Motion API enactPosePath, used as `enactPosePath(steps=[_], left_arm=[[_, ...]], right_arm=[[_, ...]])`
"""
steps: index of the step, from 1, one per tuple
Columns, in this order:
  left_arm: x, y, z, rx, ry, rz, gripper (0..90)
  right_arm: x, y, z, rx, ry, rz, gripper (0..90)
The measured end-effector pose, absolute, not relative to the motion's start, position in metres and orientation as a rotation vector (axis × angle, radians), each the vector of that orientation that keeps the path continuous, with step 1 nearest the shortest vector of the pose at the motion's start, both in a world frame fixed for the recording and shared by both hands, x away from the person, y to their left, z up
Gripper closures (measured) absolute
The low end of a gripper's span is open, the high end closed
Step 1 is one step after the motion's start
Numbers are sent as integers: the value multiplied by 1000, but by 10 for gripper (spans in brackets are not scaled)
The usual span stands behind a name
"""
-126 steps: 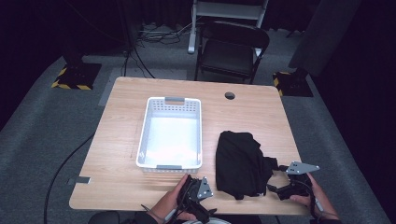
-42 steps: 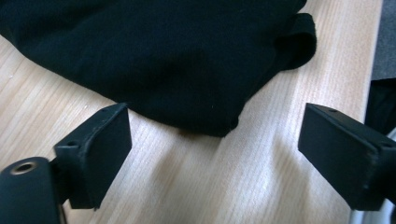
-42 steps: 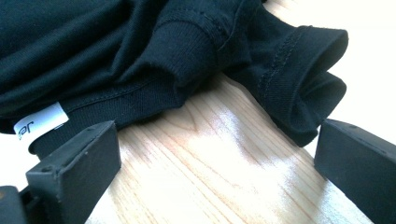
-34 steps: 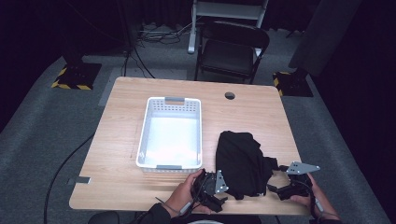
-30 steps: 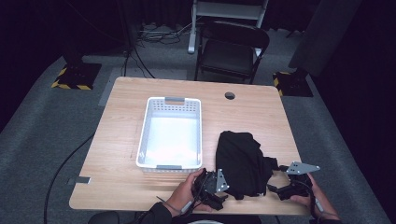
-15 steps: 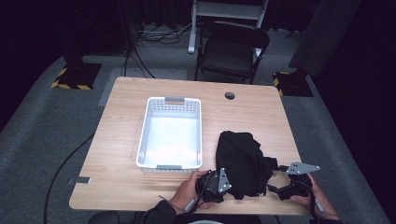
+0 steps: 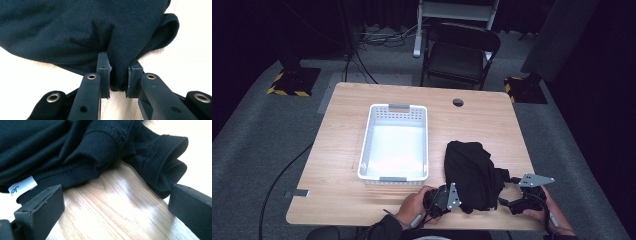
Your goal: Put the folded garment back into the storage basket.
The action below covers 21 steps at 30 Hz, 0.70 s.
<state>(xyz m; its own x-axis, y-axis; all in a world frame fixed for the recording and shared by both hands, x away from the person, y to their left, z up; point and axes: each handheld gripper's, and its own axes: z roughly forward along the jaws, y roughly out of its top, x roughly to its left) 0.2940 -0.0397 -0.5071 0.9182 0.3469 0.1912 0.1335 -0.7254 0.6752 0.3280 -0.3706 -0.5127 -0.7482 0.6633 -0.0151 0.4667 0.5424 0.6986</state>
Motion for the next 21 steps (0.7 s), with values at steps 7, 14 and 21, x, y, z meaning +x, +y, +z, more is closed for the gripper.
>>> enactPosePath(steps=[7, 14, 21], left_arm=[[296, -38, -508, 2365, 339, 380, 774], [298, -37, -508, 2362, 335, 365, 774], [297, -37, -508, 2359, 336, 365, 774]], right_arm=[[327, -370, -512, 958, 2502, 998, 4], [326, -368, -508, 964, 2515, 945, 19], [322, -368, -498, 943, 2493, 931, 22]])
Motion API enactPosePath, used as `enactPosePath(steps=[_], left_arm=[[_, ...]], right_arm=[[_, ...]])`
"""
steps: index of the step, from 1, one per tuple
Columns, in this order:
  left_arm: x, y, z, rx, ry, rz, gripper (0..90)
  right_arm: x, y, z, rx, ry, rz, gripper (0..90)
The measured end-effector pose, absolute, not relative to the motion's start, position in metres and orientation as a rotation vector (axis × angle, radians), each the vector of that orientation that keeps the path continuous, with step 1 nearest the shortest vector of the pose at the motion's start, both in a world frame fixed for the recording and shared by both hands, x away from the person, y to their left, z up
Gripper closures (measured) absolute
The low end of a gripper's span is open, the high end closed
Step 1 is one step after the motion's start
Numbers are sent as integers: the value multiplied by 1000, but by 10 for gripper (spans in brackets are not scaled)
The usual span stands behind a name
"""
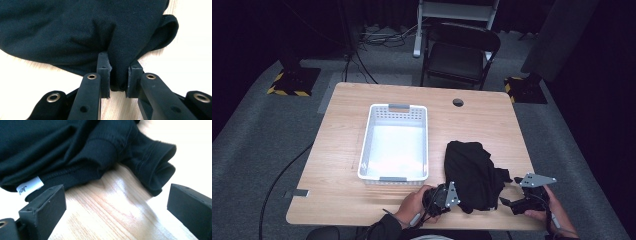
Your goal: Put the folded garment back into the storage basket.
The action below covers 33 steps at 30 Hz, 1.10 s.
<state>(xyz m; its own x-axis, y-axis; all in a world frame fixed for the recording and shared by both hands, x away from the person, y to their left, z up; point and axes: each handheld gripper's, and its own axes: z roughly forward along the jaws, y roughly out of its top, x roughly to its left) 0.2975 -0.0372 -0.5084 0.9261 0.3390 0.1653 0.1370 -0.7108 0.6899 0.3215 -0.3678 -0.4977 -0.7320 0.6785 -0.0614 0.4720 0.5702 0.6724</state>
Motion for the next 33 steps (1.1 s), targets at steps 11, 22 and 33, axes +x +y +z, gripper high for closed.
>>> enactPosePath(steps=[11, 22, 33], left_arm=[[297, -37, -509, 2358, 337, 363, 774], [298, -37, -509, 2354, 340, 362, 773], [298, -37, -509, 2354, 341, 359, 773]], right_arm=[[319, -359, -481, 899, 2481, 908, 29], [320, -351, -468, 881, 2477, 914, 32], [327, -340, -455, 886, 2456, 916, 36]])
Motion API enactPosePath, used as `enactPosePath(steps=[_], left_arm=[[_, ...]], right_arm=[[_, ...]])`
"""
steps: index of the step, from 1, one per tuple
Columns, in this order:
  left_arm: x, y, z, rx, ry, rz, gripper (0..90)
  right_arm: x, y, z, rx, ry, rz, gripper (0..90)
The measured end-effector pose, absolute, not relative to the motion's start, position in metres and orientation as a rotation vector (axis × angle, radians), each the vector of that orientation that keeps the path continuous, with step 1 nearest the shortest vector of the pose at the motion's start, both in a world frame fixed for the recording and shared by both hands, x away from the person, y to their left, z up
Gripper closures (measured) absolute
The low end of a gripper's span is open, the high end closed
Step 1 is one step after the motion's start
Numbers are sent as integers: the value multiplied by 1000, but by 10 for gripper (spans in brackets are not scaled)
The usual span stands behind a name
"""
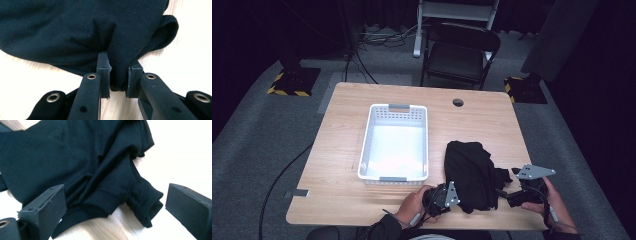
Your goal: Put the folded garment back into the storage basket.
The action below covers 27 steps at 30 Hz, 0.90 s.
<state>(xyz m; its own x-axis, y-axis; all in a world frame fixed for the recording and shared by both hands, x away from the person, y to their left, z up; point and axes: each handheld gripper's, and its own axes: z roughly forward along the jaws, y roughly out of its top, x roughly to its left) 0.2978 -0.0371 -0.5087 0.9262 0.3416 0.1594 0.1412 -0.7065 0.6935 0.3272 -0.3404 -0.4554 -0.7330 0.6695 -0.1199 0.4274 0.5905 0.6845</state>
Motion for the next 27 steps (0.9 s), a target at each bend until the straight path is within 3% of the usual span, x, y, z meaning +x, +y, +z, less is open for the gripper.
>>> enactPosePath(steps=[27], left_arm=[[298, -37, -509, 2356, 333, 362, 773]], right_arm=[[365, -306, -449, 874, 2454, 849, 37]])
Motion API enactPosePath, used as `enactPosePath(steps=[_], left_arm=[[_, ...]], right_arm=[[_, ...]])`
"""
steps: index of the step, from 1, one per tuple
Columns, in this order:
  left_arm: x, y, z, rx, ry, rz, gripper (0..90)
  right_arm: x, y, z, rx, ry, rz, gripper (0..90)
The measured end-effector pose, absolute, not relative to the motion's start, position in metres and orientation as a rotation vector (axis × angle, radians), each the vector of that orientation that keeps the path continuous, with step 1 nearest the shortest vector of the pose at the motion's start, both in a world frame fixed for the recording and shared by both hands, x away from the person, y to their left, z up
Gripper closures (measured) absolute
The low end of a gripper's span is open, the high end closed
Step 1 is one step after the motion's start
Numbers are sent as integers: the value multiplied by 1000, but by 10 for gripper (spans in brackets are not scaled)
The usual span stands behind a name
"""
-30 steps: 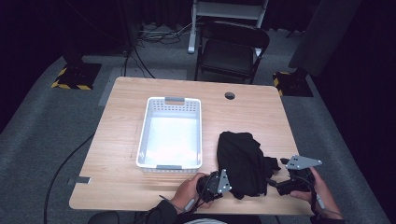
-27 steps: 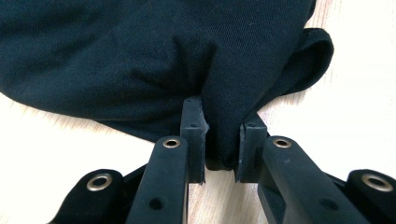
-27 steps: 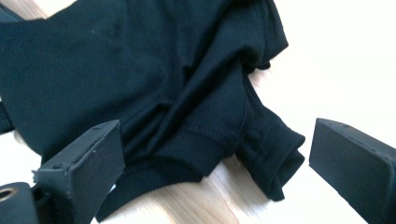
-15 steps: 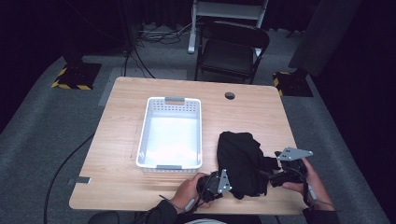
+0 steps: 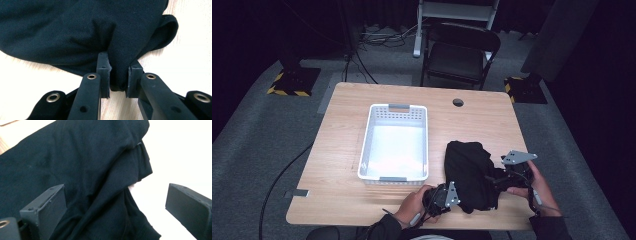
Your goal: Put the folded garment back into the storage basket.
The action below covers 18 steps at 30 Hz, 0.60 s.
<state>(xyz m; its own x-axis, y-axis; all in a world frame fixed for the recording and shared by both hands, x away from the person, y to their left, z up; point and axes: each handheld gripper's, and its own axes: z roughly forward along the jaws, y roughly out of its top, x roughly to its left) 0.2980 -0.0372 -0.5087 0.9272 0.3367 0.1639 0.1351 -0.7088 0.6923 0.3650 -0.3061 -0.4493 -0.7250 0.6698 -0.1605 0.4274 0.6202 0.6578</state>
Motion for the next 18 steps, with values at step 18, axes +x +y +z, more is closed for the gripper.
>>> enactPosePath(steps=[18], left_arm=[[298, -37, -509, 2355, 335, 362, 772]], right_arm=[[388, -294, -457, 903, 2462, 807, 36]])
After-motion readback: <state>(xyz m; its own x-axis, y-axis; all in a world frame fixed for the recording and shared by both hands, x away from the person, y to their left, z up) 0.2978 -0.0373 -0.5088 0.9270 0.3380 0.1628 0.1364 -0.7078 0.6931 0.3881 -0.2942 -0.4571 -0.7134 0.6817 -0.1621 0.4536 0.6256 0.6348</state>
